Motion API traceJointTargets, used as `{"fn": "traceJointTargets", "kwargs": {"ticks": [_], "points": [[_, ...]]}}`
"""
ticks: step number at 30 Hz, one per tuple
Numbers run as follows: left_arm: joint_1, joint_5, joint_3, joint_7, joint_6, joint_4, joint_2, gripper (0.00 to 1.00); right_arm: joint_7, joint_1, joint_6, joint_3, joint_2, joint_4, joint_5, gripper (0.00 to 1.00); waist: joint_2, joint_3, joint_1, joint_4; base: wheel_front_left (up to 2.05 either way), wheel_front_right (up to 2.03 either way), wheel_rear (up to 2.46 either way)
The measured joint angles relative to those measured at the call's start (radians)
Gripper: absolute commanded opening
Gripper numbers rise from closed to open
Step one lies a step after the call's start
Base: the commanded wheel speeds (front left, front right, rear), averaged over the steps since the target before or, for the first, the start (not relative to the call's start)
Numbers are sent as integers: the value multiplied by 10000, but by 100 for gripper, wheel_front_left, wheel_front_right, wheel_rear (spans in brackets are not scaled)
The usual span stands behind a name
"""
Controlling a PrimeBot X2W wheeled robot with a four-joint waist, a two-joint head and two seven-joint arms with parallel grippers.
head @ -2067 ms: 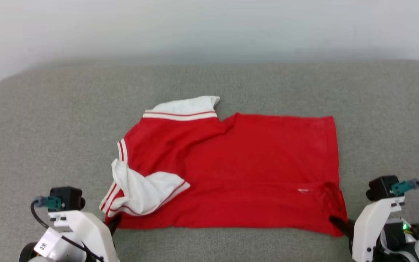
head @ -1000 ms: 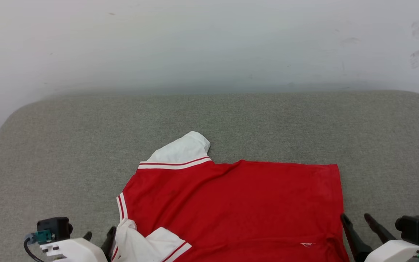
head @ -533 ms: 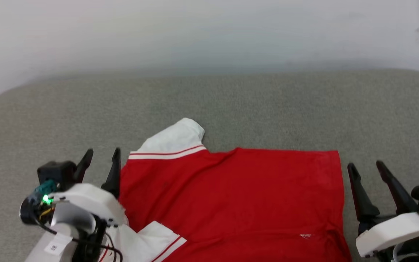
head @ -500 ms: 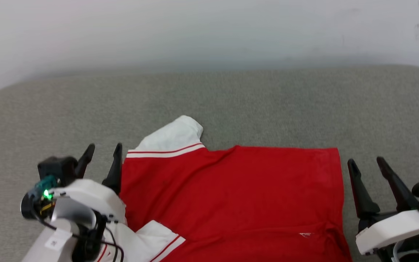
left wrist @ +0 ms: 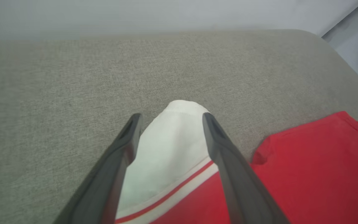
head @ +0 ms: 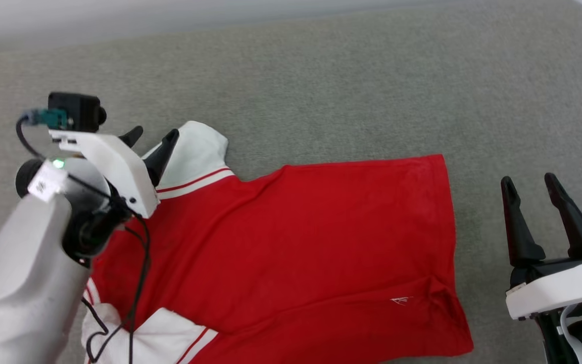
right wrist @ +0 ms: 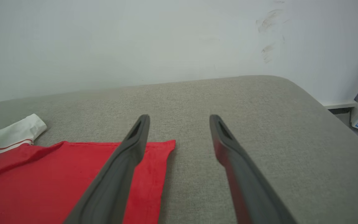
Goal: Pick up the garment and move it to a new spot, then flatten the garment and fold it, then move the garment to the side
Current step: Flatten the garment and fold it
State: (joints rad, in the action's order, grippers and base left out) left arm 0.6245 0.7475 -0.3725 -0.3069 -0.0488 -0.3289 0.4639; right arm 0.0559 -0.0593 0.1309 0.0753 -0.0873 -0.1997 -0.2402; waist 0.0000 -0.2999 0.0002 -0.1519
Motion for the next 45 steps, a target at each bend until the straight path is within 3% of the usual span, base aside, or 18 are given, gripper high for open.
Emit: {"fn": "traceJointTargets", "kwargs": {"ticks": [6, 17, 18, 19, 27, 36, 45], "points": [[1204, 648, -293, -2481, -297, -943, 449, 100, -113, -150, 0, -10, 113, 142, -173, 100, 0, -431, 0, -556, 0, 0, 0], [2470, 978, -598, -4961, -23, -2410, 765, 100, -518, -507, 0, -433, 251, 909, -585, 100, 0, -1277, -2, -1279, 0, 0, 0], [2571, 1064, -604, -5269, 48, -2508, 773, 38, -566, -556, 0, -472, 265, 984, -616, 100, 0, -1321, -3, -1335, 0, 0, 0], [2665, 1131, -606, -5509, 109, -2566, 777, 0, -602, -586, 2, -462, 267, 1051, -646, 100, 0, -1363, -4, -1379, 0, 0, 0], [2836, 1264, -581, -5948, 499, -2671, 754, 0, -295, -1283, 0, -876, -84, 1741, -1383, 100, 0, -1487, -4, -1425, 0, 0, 0], [2771, 1381, -370, -4727, 228, -2293, 291, 0, 2596, -3017, 0, -2031, -1885, 3421, -3417, 100, 0, -1195, -1, -959, 0, 0, 0], [2941, 1266, -449, -4094, -59, -1143, 73, 0, 4993, -4847, 0, -2959, -2888, 4487, -4412, 100, 0, -1127, -1, 99, 0, 0, 0]]}}
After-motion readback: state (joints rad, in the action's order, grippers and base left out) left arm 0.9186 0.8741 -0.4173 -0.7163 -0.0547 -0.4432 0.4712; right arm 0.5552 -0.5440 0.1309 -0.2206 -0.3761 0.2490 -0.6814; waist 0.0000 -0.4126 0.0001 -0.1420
